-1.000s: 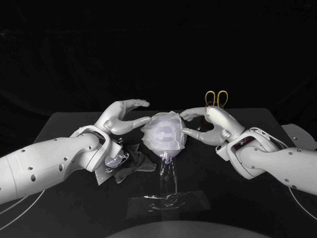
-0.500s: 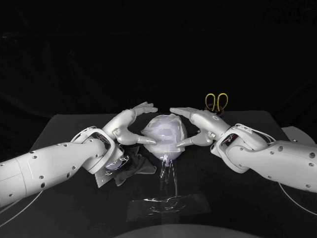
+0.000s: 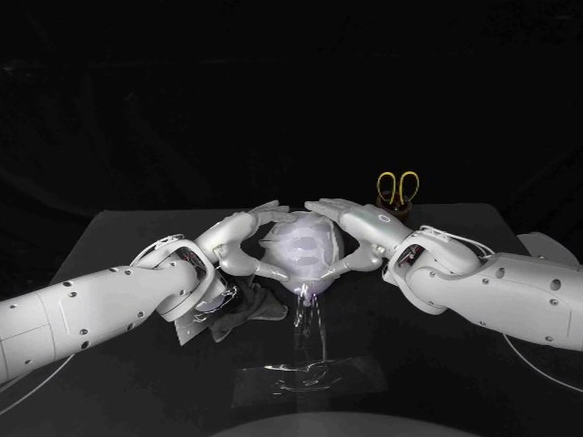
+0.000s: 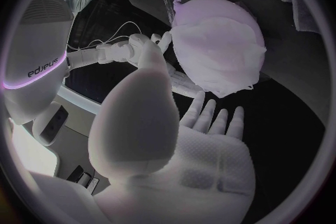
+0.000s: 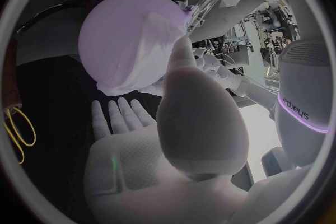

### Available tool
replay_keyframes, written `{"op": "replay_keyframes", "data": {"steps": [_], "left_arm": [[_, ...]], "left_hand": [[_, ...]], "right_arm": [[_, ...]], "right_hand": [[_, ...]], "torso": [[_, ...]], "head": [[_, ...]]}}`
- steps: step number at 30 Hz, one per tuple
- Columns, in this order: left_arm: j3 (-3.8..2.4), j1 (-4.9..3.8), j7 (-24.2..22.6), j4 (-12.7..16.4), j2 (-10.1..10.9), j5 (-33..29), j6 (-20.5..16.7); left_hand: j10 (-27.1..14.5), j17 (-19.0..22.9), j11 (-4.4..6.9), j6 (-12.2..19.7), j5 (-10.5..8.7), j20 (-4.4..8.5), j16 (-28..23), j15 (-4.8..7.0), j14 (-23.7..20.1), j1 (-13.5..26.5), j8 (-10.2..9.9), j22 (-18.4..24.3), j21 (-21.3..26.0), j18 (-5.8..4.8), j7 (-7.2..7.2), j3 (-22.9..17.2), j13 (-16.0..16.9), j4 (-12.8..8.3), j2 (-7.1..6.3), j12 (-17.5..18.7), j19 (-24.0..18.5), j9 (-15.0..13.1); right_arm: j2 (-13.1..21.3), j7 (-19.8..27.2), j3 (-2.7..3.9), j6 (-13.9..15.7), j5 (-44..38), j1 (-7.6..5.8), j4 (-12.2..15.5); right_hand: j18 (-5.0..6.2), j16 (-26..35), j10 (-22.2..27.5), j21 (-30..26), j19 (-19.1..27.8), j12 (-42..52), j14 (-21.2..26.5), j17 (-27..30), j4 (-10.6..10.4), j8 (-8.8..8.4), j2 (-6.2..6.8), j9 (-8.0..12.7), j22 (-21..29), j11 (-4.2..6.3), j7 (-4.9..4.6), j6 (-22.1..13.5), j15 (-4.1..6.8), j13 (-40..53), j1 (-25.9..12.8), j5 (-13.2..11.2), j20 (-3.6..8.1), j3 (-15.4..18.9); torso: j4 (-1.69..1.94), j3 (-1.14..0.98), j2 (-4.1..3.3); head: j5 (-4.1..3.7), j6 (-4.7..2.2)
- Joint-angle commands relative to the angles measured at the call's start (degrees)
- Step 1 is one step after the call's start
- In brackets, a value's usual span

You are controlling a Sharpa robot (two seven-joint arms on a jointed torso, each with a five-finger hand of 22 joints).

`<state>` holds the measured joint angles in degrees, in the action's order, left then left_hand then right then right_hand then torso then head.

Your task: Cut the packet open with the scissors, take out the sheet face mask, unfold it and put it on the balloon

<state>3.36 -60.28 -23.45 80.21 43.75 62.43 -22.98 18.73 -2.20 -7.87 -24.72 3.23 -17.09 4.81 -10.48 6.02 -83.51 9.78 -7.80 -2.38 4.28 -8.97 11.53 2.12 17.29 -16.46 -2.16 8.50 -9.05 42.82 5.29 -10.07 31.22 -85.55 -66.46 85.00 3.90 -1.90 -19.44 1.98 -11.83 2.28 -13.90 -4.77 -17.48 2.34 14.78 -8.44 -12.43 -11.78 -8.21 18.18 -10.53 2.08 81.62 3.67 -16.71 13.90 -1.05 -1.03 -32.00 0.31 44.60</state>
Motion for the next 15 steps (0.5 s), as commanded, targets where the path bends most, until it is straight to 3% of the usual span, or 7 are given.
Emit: {"op": "replay_keyframes", "data": {"steps": [1,8,15], "left_arm": [[-0.05,0.0,0.2,-0.1,-0.1,0.7,1.5],[-0.04,0.01,0.2,-0.2,0.4,0.4,2.1],[-0.03,0.06,0.4,-0.7,0.7,0.0,2.8]], "left_hand": [[0.4,-0.1,-0.57,-0.6,0.17,0.19,0.3,-0.09,0.6,0.1,0.4,-0.1,0.2,-0.8,-1.65,-0.7,0.1,0.1,0.82,-0.1,-0.2,-0.1],[1.1,-0.5,-1.16,-1.1,0.09,0.19,0.9,-0.33,1.8,-0.2,0.6,0.0,0.0,-0.64,-2.21,-1.3,0.1,0.1,1.51,-0.1,0.2,-0.3],[2.7,-1.5,-1.73,-1.5,-0.06,0.18,2.9,-1.28,5.6,-0.6,0.8,0.8,0.1,-0.82,-2.75,-2.7,0.2,0.0,3.1,-0.3,-0.3,-0.5]], "right_arm": [[-0.1,-0.9,0.04,-2.5,-1.1,-0.03,-0.2],[-0.3,-1.3,0.03,-4.0,-0.7,0.08,-0.6],[-0.5,-2.0,0.02,-5.8,-0.6,0.13,-0.9]], "right_hand": [[-0.16,0.0,-0.4,-0.1,0.1,-0.1,0.0,0.0,0.1,0.03,-0.25,-0.1,0.0,-0.31,-6.32,0.0,-0.35,0.1,-1.4,0.3,-0.02,-0.2],[-0.02,-0.1,-1.3,0.1,-0.3,0.0,-0.7,-0.1,0.2,0.27,-1.48,-0.3,-0.1,-0.63,-6.65,0.7,-0.64,0.2,-2.6,0.2,0.01,-1.2],[0.13,-0.4,-2.8,0.2,-0.7,0.2,-1.8,-0.3,0.2,0.57,-2.88,-0.5,-0.1,-1.06,-7.11,1.6,-1.03,0.3,-3.3,0.0,0.03,-2.4]], "torso": [[-0.02,-0.02,0.02],[-0.03,-0.05,0.05],[0.0,-0.03,0.07]], "head": [[0.06,0.18],[0.15,0.34],[0.18,0.4]]}}
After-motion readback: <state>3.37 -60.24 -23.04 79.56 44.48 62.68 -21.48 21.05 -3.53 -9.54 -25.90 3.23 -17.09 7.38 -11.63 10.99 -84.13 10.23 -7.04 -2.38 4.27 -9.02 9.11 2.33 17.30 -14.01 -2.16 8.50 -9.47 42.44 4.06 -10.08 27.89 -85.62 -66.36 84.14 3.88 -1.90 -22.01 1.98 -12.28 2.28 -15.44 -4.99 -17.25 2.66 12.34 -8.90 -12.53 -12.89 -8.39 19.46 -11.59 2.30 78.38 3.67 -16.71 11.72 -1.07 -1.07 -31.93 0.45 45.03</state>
